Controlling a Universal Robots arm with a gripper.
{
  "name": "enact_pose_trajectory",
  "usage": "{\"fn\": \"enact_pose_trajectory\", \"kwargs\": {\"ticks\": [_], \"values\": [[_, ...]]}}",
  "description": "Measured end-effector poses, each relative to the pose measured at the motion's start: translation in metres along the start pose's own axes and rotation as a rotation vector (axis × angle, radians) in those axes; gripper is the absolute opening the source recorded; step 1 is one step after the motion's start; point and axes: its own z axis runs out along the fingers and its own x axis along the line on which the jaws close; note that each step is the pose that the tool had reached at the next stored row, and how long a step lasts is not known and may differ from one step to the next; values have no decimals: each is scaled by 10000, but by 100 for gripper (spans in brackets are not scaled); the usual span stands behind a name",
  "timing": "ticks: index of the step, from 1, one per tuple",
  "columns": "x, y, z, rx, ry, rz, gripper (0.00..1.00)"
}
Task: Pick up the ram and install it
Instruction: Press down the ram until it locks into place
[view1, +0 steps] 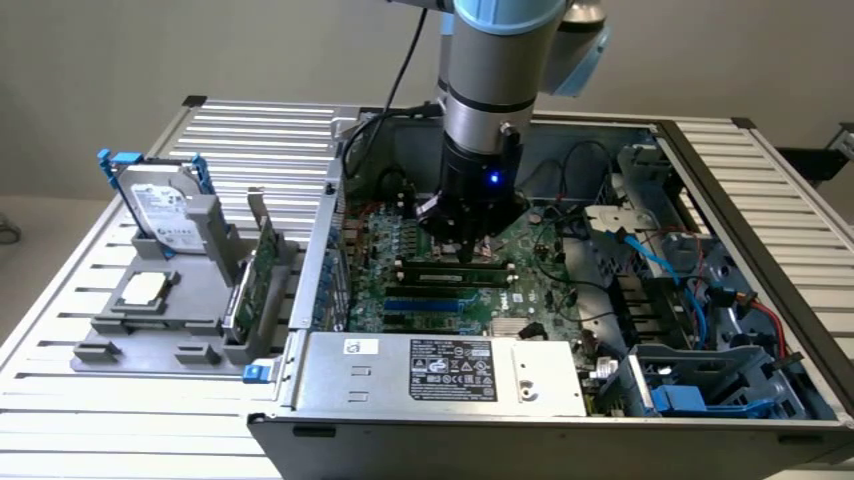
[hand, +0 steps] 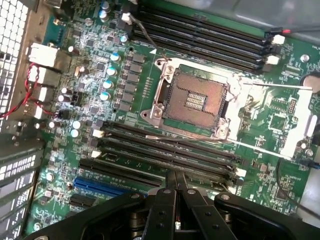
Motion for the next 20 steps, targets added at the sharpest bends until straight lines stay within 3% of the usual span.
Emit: {"fn": "enact_pose_trajectory", "kwargs": {"ticks": [5,11,20], "values": [[0,0,-1,5,-20,781,11],[7,-24,-56,-26,-29,852,11],[14,-58,-141,-24,-41,1488,11]]}}
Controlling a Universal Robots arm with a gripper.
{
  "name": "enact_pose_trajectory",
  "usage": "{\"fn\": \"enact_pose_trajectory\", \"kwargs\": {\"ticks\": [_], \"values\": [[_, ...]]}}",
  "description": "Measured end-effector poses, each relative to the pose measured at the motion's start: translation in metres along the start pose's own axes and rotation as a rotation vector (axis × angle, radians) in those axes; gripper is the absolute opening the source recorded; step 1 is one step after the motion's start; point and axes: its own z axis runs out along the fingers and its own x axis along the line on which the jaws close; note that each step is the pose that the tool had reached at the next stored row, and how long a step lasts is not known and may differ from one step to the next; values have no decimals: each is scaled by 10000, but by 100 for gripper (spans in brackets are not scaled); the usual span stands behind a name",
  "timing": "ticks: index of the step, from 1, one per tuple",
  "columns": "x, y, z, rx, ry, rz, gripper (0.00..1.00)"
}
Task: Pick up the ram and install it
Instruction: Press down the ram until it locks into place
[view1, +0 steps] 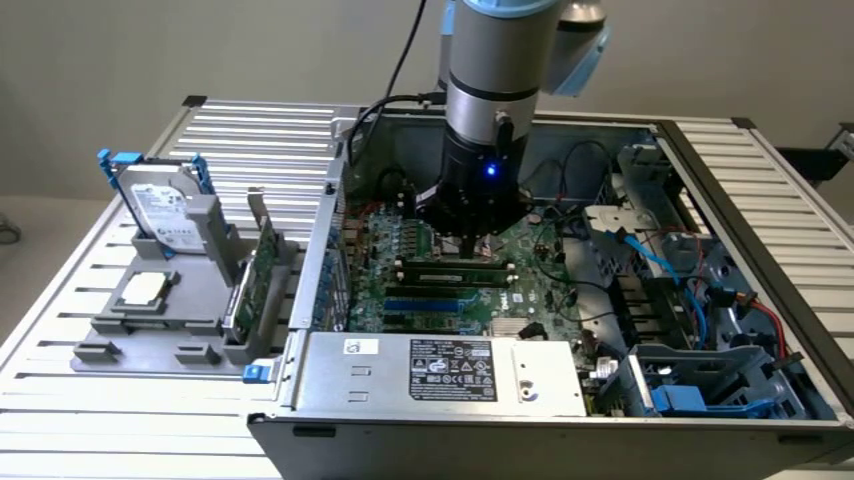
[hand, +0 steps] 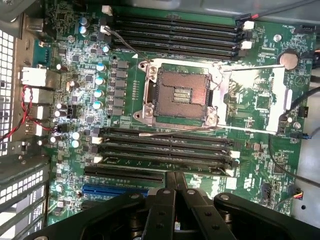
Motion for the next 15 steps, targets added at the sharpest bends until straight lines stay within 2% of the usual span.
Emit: {"fn": "enact_pose_trajectory", "kwargs": {"ticks": [6,15], "values": [[16,-58,-13,-2,25,76,11],[24,-70,-15,-4,42,86,11]]}}
